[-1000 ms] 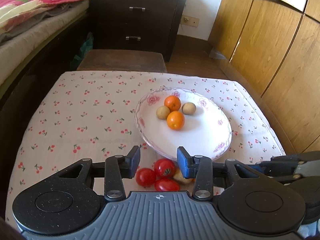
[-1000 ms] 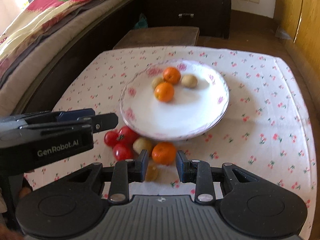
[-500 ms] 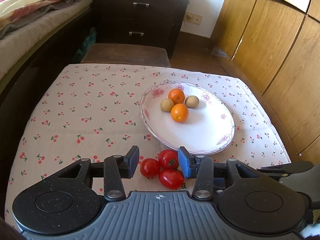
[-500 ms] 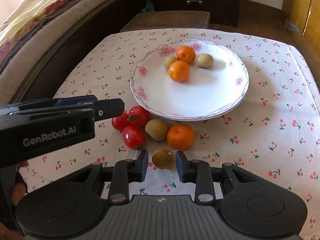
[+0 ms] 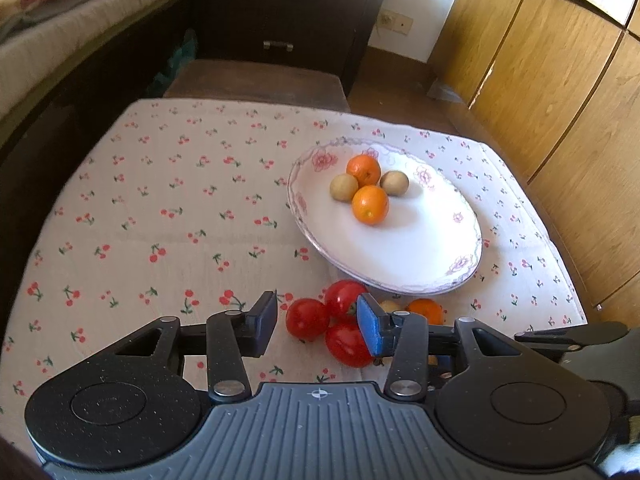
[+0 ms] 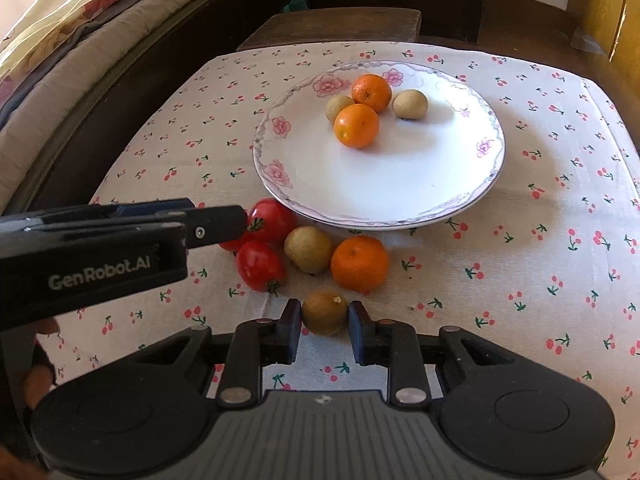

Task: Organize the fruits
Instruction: 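Grasp another kiwi with the right tool while the left tool approaches the tomatoes, then grasp a red tomato with the left tool while the right tool lifts its kiwi, then carry the tomato in the left tool over the bowl while the right tool carries the kiwi, then open the left tool into the bowl while the right tool releases its kiwi, then move both tools back from the bowl toward the remaining fruit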

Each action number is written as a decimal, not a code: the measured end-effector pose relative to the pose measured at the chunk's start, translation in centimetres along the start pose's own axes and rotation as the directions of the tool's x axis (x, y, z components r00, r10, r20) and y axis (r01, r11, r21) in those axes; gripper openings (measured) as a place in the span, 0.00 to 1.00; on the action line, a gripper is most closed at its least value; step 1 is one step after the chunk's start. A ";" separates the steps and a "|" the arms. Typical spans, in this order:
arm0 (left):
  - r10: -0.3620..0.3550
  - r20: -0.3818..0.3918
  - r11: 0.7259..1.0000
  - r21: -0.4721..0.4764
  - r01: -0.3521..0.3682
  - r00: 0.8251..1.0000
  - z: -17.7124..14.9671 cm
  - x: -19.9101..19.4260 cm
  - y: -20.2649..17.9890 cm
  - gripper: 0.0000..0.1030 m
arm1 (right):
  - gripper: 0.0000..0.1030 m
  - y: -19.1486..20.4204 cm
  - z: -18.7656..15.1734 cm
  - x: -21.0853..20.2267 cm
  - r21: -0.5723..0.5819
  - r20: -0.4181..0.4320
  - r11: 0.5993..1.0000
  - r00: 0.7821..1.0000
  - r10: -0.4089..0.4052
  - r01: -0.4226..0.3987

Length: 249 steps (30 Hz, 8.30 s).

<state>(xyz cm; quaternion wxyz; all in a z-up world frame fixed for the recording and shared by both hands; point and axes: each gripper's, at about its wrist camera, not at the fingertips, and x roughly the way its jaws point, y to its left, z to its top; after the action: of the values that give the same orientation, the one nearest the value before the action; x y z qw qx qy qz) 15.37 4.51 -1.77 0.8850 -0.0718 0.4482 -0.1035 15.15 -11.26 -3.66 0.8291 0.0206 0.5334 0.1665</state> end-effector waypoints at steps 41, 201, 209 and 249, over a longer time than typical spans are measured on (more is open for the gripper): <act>0.028 -0.072 0.999 -0.042 -0.031 0.997 -1.7 0.7 2.4 0.39 | 0.26 -1.3 -0.1 -1.6 0.047 0.020 0.999 1.000 0.021 -0.022; 0.100 0.057 0.993 0.063 -0.103 0.993 5.6 4.0 -4.7 0.42 | 0.27 -4.2 7.1 -0.6 0.015 0.157 0.984 0.971 -0.179 0.179; 0.102 0.077 0.992 0.065 -0.107 0.992 5.6 3.4 -4.8 0.45 | 0.28 -3.7 7.0 -0.9 -0.006 0.172 0.979 0.964 -0.201 0.205; 0.080 0.134 0.991 0.094 -0.093 0.988 3.0 -1.5 -4.1 0.51 | 0.28 -0.2 3.7 -4.4 -0.089 0.223 0.974 0.958 -0.183 0.207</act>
<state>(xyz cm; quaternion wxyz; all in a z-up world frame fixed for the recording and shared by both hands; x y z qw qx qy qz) 16.50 0.98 2.07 0.9185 -0.0143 0.3865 -0.0824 16.84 -12.24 1.72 0.8937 -0.0607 0.4308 0.1102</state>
